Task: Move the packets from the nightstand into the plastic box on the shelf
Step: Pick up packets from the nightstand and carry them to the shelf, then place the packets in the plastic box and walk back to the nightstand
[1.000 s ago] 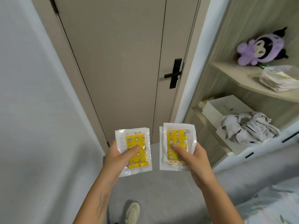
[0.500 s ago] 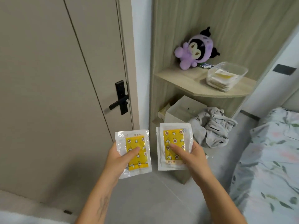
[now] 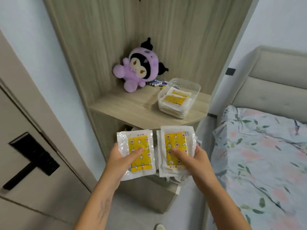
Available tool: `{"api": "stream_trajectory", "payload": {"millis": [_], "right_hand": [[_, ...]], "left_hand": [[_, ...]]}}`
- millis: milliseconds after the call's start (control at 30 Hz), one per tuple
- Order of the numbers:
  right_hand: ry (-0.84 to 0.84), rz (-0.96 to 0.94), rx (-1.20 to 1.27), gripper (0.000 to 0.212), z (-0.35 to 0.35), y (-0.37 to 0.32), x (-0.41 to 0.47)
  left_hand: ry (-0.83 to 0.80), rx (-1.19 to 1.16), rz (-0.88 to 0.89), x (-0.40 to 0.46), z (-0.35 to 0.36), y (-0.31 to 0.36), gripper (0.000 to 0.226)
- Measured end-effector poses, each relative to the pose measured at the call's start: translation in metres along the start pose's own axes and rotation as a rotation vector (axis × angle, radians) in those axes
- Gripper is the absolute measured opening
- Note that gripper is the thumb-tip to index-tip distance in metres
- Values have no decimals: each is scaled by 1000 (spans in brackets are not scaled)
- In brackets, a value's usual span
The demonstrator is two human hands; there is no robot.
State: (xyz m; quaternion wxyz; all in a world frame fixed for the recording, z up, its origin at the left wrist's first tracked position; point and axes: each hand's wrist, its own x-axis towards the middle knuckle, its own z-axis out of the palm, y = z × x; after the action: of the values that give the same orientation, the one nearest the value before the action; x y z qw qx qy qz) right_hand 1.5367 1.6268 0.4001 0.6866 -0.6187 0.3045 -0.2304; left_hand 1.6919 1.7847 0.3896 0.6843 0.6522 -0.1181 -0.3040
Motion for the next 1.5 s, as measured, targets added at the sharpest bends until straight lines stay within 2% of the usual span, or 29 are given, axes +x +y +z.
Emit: {"api": "stream_trajectory", "payload": {"millis": [167,267,400,533,633,700,767,867,967,1067,1133,1167,1200,1267,1300,1333,1400,1500], "right_hand": [[-7,1,184,47,-35,-46,71],[-50,25,244,37,-45,-70,105],[-82,-10,230,26,-42,-82,135],[-62,-30,217,31,-35,-84,156],[-51,-33,231,39,-30,-85,166],[-32,-61,202,34,-27,-85,174],[-7,-92,114,29,-26,-86,184],[-33,-71,103,36,-21,-87,195],[-88,-5,209,47,-18,-88,201],[-113,2,202,42,-23,-101,210],[-120,-25,140,44,-31,-115,223],[-110,-59,92,45,-38,-124,233],[-89,-103,30,46,-46,-134,245],[-45,-196,-165,47,-64,-151,273],[-33,-251,-333,45,-71,-157,290],[-24,-311,-556,44,-76,-159,306],[-43,-406,-980,48,-80,-154,334],[-225,-425,-1319,64,-76,-139,356]], "left_hand": [[-16,-78,39,62,73,37,31],[-35,-106,42,86,104,52,32],[-1,-151,19,108,141,64,22],[44,-194,-80,131,164,74,62],[-65,-302,-127,146,173,83,65],[-151,-372,-191,154,178,89,67],[-159,-392,-187,164,182,93,58],[-100,-301,-88,181,185,100,44],[-132,-253,-40,194,183,101,57],[-369,-399,-178,201,184,107,74],[-354,-404,-103,207,184,105,72],[-303,-305,-14,211,182,104,65],[-225,-108,110,218,179,100,51],[-72,499,471,233,171,90,26],[-67,771,618,240,169,85,23],[-119,989,677,245,170,82,28],[-280,1278,608,253,178,76,43],[-481,1424,442,260,185,69,55]]}}
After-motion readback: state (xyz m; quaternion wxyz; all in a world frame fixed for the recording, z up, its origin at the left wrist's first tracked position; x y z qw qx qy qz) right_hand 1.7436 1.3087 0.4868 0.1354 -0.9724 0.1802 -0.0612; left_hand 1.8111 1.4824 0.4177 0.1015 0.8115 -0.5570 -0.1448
